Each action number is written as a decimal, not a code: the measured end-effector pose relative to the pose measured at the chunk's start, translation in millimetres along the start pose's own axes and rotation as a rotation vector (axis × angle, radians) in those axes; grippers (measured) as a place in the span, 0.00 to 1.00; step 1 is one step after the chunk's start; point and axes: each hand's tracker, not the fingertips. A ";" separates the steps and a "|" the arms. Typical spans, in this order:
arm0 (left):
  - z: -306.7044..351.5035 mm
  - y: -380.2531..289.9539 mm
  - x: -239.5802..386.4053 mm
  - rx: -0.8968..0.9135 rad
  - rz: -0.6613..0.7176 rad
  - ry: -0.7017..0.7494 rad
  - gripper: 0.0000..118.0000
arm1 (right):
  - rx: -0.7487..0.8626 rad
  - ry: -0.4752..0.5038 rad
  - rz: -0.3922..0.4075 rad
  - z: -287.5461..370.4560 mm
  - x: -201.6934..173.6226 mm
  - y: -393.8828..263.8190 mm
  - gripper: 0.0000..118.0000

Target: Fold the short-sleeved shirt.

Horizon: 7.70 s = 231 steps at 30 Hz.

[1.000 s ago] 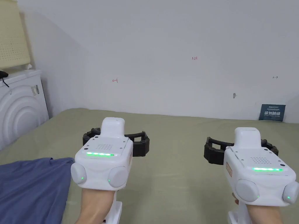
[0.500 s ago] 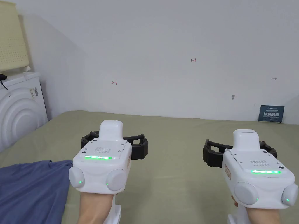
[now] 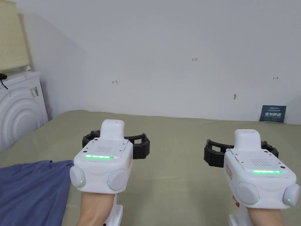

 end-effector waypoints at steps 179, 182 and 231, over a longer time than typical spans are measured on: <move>-211.9 -180.6 246.3 -0.942 -0.190 -0.601 0.01 | -0.401 -0.122 -0.055 -18.1 110.0 -113.4 0.00; -205.7 -168.2 238.3 -0.936 -0.150 -0.622 0.01 | -0.407 -0.120 -0.056 -22.8 109.5 -116.1 0.00; -259.4 -184.0 -38.1 -0.961 -0.104 -0.037 0.91 | -0.508 -0.010 -0.029 -66.4 61.8 -143.5 0.00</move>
